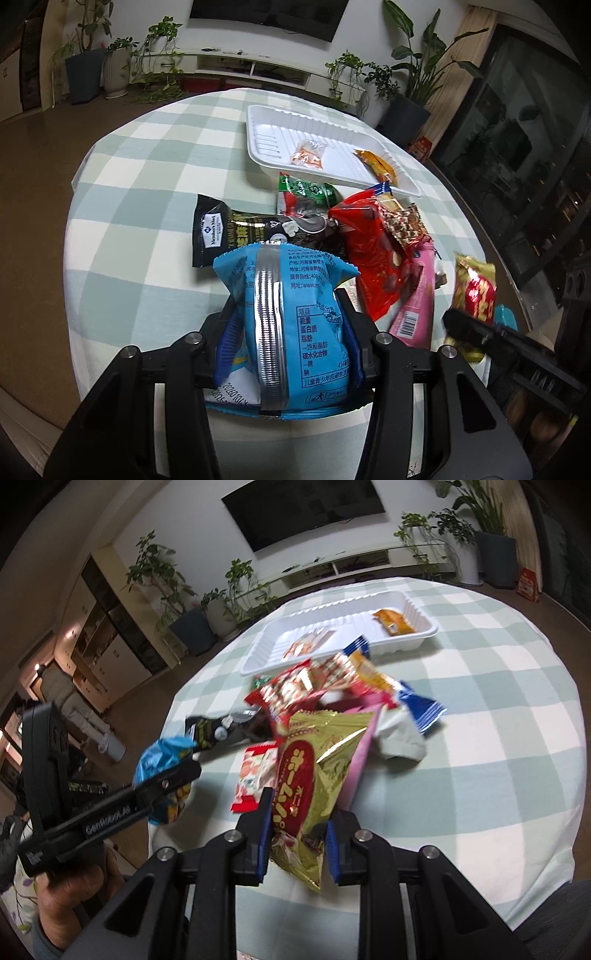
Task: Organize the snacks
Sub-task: 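Carry both packets into the white tray and release them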
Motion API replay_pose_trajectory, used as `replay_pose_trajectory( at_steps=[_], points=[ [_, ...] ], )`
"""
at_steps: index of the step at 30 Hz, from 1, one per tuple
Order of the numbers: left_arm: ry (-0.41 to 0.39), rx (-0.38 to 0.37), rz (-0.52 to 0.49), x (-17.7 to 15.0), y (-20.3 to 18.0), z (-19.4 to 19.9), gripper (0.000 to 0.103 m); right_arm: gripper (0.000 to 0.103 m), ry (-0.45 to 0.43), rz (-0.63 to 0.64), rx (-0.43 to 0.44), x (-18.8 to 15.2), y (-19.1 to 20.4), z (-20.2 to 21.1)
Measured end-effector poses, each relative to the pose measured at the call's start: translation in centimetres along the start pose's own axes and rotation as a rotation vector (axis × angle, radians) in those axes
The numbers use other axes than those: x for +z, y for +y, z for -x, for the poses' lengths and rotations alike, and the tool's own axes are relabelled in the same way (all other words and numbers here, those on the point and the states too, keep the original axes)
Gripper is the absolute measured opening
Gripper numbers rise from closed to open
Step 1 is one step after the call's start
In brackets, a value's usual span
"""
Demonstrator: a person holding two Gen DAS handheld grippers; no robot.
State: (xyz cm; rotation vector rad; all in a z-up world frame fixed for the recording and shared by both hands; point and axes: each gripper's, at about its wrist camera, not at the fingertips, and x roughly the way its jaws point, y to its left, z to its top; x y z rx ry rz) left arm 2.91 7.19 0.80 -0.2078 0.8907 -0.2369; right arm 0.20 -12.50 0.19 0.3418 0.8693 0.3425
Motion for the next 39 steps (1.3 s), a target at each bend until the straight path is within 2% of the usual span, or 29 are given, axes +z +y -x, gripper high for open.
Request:
replay_pose_trajectory(
  at_steps=[5, 9, 11, 15, 20, 23, 26, 28, 33, 39],
  points=[
    [0.003, -0.055, 0.054, 0.6, 0.8, 0.5, 0.045, 0.026, -0.049, -0.070, -0.018, 1.7, -2.8, 1.7],
    [0.011, -0.024, 0.065, 3.0, 1.7, 0.6, 0.045, 0.026, -0.111, -0.142, -0.066, 4.4, -6.4, 3.7],
    [-0.006, -0.006, 0.075, 5.5, 2.1, 0.9, 0.045, 0.026, -0.157, -0.183, -0.091, 6.6, -8.4, 4.8],
    [-0.050, 0.034, 0.024, 11.6, 1.2, 0.8, 0.045, 0.026, -0.243, -0.208, -0.131, 12.5, -10.8, 5.5],
    [-0.044, 0.059, -0.044, 19.2, -1.7, -2.9, 0.045, 0.026, -0.278, -0.100, -0.090, 20.7, -9.2, 2.1],
    [0.014, 0.075, -0.055, 22.3, -2.7, -7.1, 0.045, 0.026, -0.200, 0.003, -0.058, 23.9, -7.2, -2.6],
    [0.091, 0.117, -0.068, 23.7, -2.9, -12.1, 0.045, 0.026, -0.091, 0.079, -0.033, 25.3, -5.8, -8.1],
    [0.133, 0.147, -0.070, 24.0, -2.4, -15.4, 0.045, 0.026, -0.032, 0.109, -0.037, 24.9, -5.6, -10.6],
    [0.205, 0.172, -0.098, 22.9, -2.0, -20.6, 0.045, 0.026, 0.095, 0.111, -0.049, 22.8, -7.2, -15.5],
    [0.198, 0.171, -0.105, 22.3, -2.3, -22.6, 0.047, 0.027, 0.172, 0.139, -0.067, 21.6, -7.9, -17.9]
  ],
)
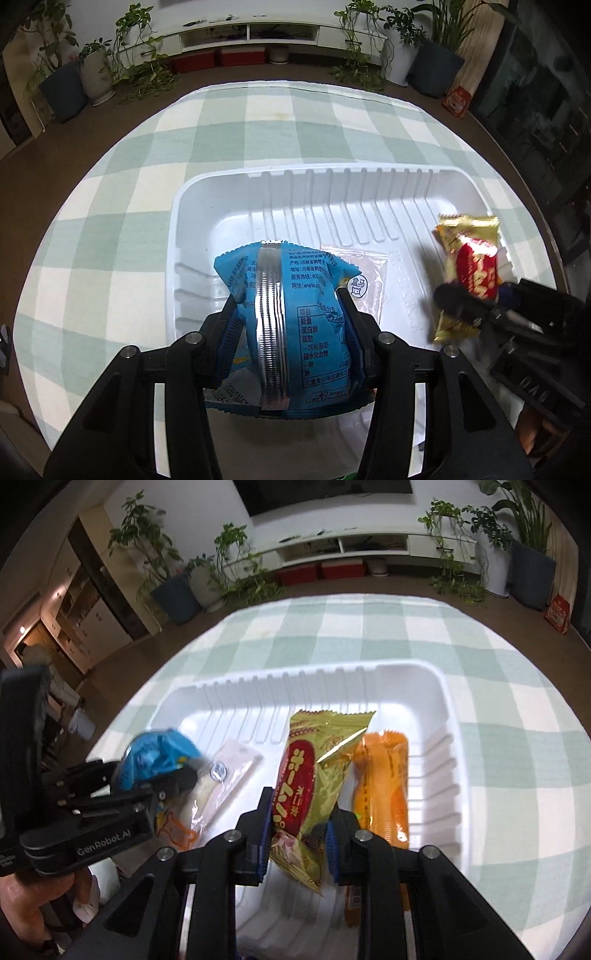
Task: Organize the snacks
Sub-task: 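Carry both packets into the white tray and release them, then grasp the black snack bag with the left tool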
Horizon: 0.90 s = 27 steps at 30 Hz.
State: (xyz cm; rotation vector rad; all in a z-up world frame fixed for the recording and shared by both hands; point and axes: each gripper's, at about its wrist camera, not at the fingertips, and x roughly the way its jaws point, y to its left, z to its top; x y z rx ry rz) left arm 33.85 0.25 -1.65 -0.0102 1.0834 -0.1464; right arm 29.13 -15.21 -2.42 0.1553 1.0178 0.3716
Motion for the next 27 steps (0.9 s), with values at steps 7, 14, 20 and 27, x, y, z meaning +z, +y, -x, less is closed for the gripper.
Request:
replay_pose_trajectory(
  at_steps=[7, 14, 20, 27],
  points=[
    [-0.009, 0.013, -0.011, -0.1, 0.0, 0.2, 0.059, 0.030, 0.019, 0.034, -0.040, -0.6, 0.3, -0.7],
    [-0.032, -0.014, 0.001, -0.2, 0.4, 1.8, 0.067, 0.049, 0.012, 0.053, -0.041, -0.3, 0.7, -0.4],
    [-0.094, -0.049, 0.000, -0.7, 0.9, 6.5, 0.079, 0.064, -0.078, 0.036, -0.022, 0.4, 0.8, 2.7],
    [-0.214, -0.112, -0.046, -6.5, 2.7, 15.2, 0.089, 0.084, -0.250, -0.012, 0.026, -0.6, 0.5, 8.6]
  ],
)
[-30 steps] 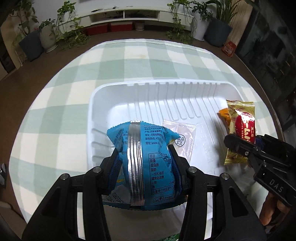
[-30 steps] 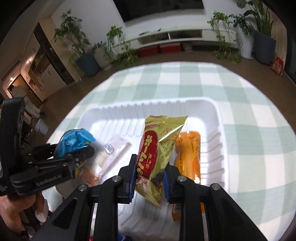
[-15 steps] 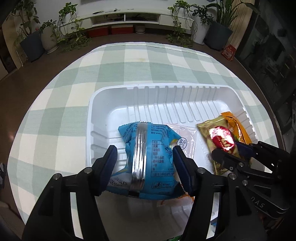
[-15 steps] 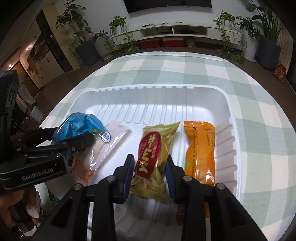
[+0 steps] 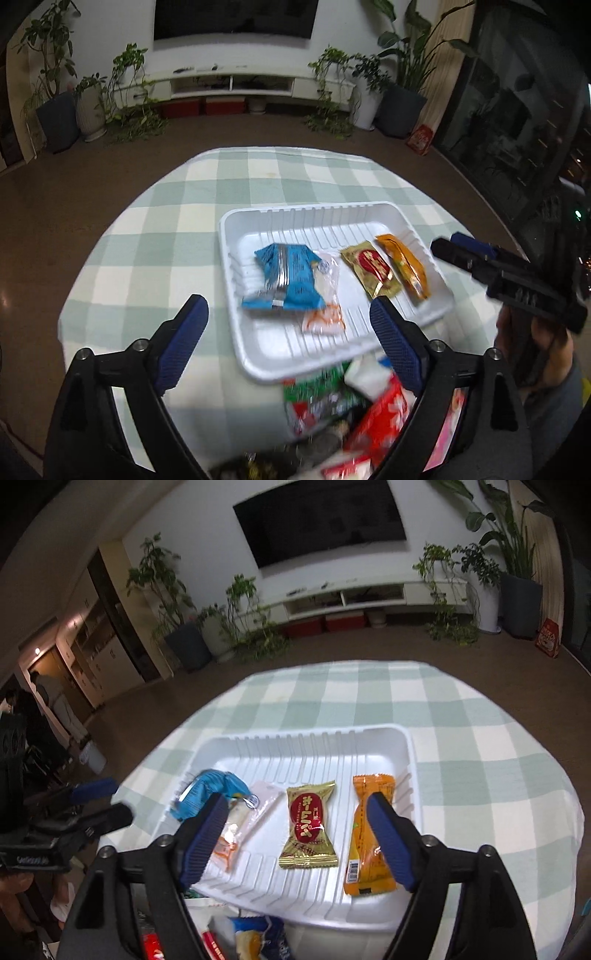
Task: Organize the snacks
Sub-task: 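Grasp the black snack bag with the left tool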
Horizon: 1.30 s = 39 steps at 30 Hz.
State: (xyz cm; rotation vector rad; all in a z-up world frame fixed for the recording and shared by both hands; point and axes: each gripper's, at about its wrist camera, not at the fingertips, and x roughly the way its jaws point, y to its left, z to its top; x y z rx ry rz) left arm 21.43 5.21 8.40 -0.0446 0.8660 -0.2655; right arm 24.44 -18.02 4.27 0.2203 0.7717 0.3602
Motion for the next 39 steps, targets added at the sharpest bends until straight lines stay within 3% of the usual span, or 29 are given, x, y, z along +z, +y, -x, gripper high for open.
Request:
replay_pose_trajectory(
  at_steps=[3, 9, 14, 18, 24, 26, 31, 37, 39],
  points=[
    [0.005, 0.001, -0.019, -3.4, 0.6, 2.6, 0.089, 0.089, -0.052, 0.000, -0.003, -0.7, 0.4, 2.6],
    [0.040, 0.008, -0.082, -10.5, 1.2, 4.8, 0.089, 0.090, -0.080, -0.083, 0.002, -3.7, 0.1, 6.7],
    [0.053, 0.010, -0.162, -13.9, 0.9, 4.8, 0.089, 0.090, -0.022, -0.204, 0.006, -8.7, -0.7, 8.6],
    [0.087, 0.046, -0.349, -14.8, -1.4, 3.9, 0.089, 0.090, 0.046, -0.264, 0.007, -12.7, -0.1, 9.3],
    [0.196, 0.143, -0.543, -13.9, -2.6, 0.7, 0.089, 0.089, 0.094, -0.244, 0.031, -14.9, 1.4, 8.8],
    [0.234, 0.153, -0.563, -13.3, -2.2, -0.3, 0.089, 0.089, 0.099, -0.251, 0.041, -15.0, 1.3, 8.6],
    [0.289, 0.097, -0.620, -12.1, -2.3, -1.6, 0.089, 0.089, 0.161, -0.329, 0.107, -15.6, 0.2, 7.4],
    [0.393, 0.111, -0.759, -13.3, -3.9, -4.1, 0.088, 0.088, 0.188, -0.315, 0.121, -15.7, 0.6, 6.9],
    [0.388, 0.080, -0.723, -12.9, -3.7, -4.3, 0.076, 0.088, 0.192, -0.304, 0.120, -15.7, 0.9, 6.8]
  ],
)
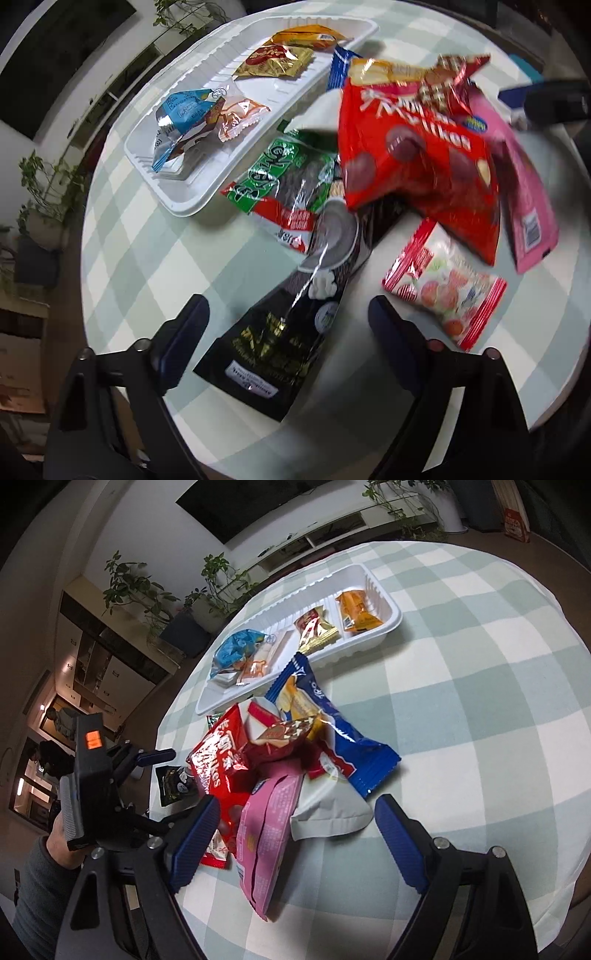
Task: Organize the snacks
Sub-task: 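Grasp the black snack bag with the left tool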
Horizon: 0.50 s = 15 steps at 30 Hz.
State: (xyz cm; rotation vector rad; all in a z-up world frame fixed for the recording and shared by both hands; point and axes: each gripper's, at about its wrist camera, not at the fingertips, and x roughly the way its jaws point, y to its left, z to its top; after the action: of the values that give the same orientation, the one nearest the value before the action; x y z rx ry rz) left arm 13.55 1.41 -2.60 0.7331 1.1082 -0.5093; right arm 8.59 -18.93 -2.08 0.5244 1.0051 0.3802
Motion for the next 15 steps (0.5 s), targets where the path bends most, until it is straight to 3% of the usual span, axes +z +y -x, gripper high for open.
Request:
replay_pose_trajectory(
  at_steps=[1, 4, 9, 15],
  points=[
    [0.000, -0.032, 0.031, 0.1, 0.4, -0.2, 0.054, 0.087, 0.002, 0.003, 0.000, 0.0, 0.1, 0.0],
    [-0.011, -0.097, 0.080, 0.2, 0.9, -0.4, 0.035, 0.084, 0.012, 0.011, -0.005, -0.1, 0.2, -0.2],
    [-0.010, -0.108, 0.134, -0.3, 0.9, -0.2, 0.028, 0.081, 0.018, 0.020, -0.016, -0.3, 0.4, -0.2],
    [-0.029, -0.133, 0.299, -2.1, 0.3, 0.7, 0.025, 0.070, 0.012, 0.051, -0.050, -0.4, 0.8, -0.3]
  ],
)
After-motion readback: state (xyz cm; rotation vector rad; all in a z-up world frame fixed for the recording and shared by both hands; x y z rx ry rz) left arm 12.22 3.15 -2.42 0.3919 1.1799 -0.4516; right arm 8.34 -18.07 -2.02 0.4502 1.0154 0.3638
